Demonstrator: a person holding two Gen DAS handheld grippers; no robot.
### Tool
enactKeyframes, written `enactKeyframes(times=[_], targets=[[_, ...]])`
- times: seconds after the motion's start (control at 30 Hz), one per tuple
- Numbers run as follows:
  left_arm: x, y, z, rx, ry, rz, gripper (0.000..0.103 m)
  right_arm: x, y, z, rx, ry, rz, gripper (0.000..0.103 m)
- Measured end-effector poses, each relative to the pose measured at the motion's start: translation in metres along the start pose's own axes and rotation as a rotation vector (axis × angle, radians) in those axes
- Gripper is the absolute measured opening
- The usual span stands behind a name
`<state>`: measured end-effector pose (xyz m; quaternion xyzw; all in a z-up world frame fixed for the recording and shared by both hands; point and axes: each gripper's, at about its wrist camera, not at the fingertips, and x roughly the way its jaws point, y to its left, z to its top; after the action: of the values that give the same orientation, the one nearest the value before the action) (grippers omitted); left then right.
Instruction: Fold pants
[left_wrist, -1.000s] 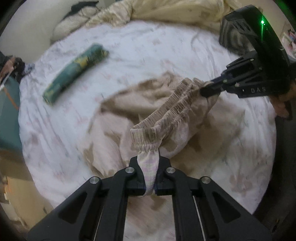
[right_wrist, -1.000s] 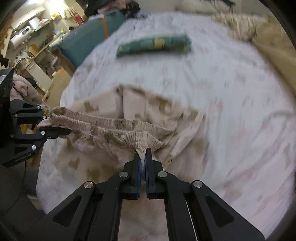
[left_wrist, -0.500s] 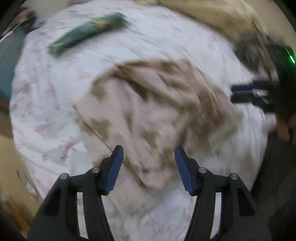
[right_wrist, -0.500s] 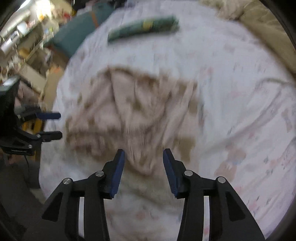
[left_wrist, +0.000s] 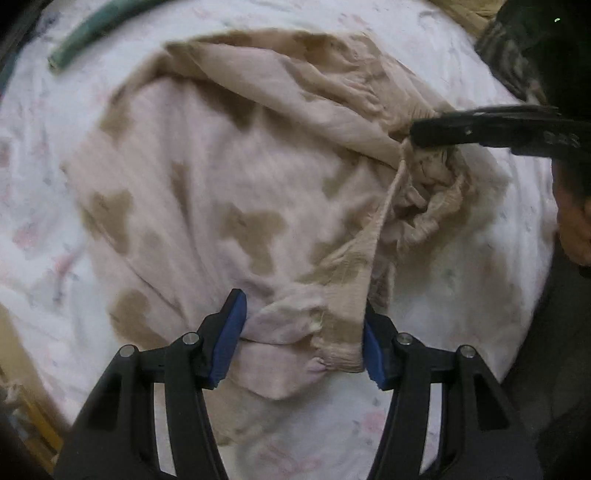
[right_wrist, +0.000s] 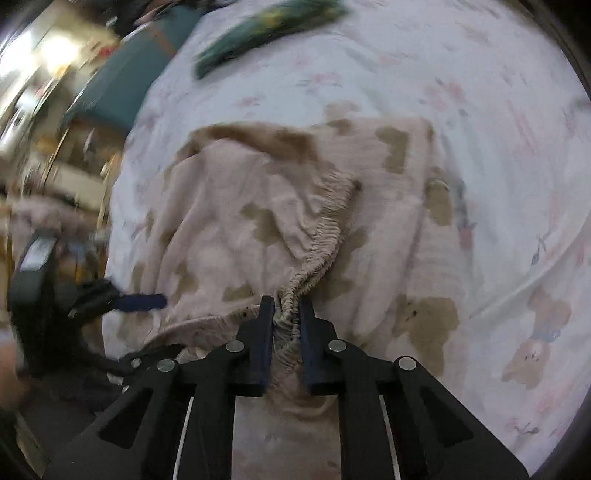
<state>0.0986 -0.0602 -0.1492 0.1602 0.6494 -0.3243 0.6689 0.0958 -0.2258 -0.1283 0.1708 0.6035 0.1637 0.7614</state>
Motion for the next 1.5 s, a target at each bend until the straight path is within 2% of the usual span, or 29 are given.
enactKeyframes(times=[0.07,0.1,0.17,0.23,0.3,0.37,0.43,0.47,0.5,0.53,0.6,0.67,0.7,0.73,0.77,0.8,0.83,0.93,0.97,1.03,1.1,1.13,1.2,1.27,1.37,1.47,1.5], targets=[[-0.003,-0.009,-0.007,0.035,0.021,-0.078,0.054,-0.015,0.022,-0.011,-0.123,-0.012,0.001,0.012],[-0.005,-0.015,-0.011,0.068,0.037,-0.102,0.054,-0.019,0.032,-0.019,-0.192,0.021,0.001,0.012],[-0.003,-0.028,-0.021,0.157,0.084,-0.069,0.056,-0.009,0.033,-0.031,-0.204,0.132,0.035,0.012],[-0.003,-0.029,-0.023,0.174,0.109,-0.041,0.056,0.0,0.03,-0.037,-0.194,0.165,-0.015,0.013],[-0.01,-0.021,-0.02,0.133,0.101,-0.044,0.057,0.0,0.029,-0.034,-0.162,0.16,0.019,0.017],[-0.022,-0.007,-0.014,0.073,0.052,-0.021,0.057,-0.015,0.029,-0.025,-0.127,0.094,0.049,0.024],[-0.038,0.012,-0.007,-0.011,-0.024,0.043,0.058,-0.027,0.025,-0.017,-0.107,0.043,0.036,0.06],[-0.046,0.022,-0.004,-0.064,-0.063,0.074,0.058,-0.034,0.021,-0.012,-0.082,-0.02,0.003,0.06],[-0.051,0.031,-0.001,-0.112,-0.09,0.091,0.058,-0.039,0.015,-0.006,-0.045,-0.087,-0.03,0.06],[-0.06,0.045,0.0,-0.187,-0.126,0.096,0.059,-0.037,0.013,-0.002,-0.021,-0.104,-0.033,0.06],[-0.07,0.063,-0.002,-0.305,-0.177,0.103,0.06,-0.025,-0.001,0.012,0.075,-0.109,-0.022,0.06],[-0.075,0.08,-0.011,-0.417,-0.208,0.105,0.061,-0.01,-0.008,0.018,0.099,-0.086,-0.056,0.056],[-0.076,0.087,-0.015,-0.45,-0.215,0.11,0.061,0.002,-0.008,0.02,0.093,-0.062,-0.089,0.047],[-0.079,0.091,-0.019,-0.484,-0.226,0.118,0.061,0.009,-0.006,0.022,0.086,-0.049,-0.096,0.022],[-0.082,0.096,-0.021,-0.508,-0.238,0.122,0.061,0.015,-0.003,0.023,0.067,-0.034,-0.094,0.016],[-0.085,0.099,-0.025,-0.526,-0.249,0.127,0.061,0.017,0.002,0.023,0.047,-0.034,-0.096,0.016],[-0.089,0.1,-0.029,-0.549,-0.266,0.137,0.061,0.01,0.014,0.023,-0.004,-0.078,-0.1,0.014],[-0.102,0.105,-0.034,-0.619,-0.321,0.143,0.061,-0.006,0.042,0.023,-0.125,-0.158,-0.017,0.013],[-0.107,0.107,-0.038,-0.639,-0.334,0.137,0.061,-0.01,0.06,0.019,-0.177,-0.164,0.06,0.013],[-0.11,0.111,-0.043,-0.677,-0.352,0.129,0.062,-0.009,0.082,0.008,-0.234,-0.136,0.169,0.013],[-0.105,0.112,-0.044,-0.682,-0.334,0.133,0.062,0.003,0.116,-0.01,-0.356,-0.064,0.281,0.012],[-0.101,0.113,-0.043,-0.68,-0.323,0.135,0.062,0.009,0.124,-0.016,-0.389,-0.026,0.286,0.012],[-0.092,0.111,-0.042,-0.671,-0.294,0.12,0.062,0.028,0.138,-0.03,-0.458,0.042,0.212,0.015],[-0.081,0.109,-0.041,-0.668,-0.266,0.081,0.062,0.041,0.131,-0.035,-0.44,0.098,0.148,0.018],[-0.068,0.102,-0.041,-0.672,-0.237,0.012,0.062,0.029,0.103,-0.03,-0.34,0.106,0.124,0.018],[-0.058,0.084,-0.032,-0.625,-0.225,-0.048,0.061,-0.007,0.067,-0.031,-0.2,0.031,0.119,0.019],[-0.055,0.078,-0.03,-0.604,-0.222,-0.061,0.06,-0.015,0.054,-0.03,-0.144,0.005,0.118,0.023]])
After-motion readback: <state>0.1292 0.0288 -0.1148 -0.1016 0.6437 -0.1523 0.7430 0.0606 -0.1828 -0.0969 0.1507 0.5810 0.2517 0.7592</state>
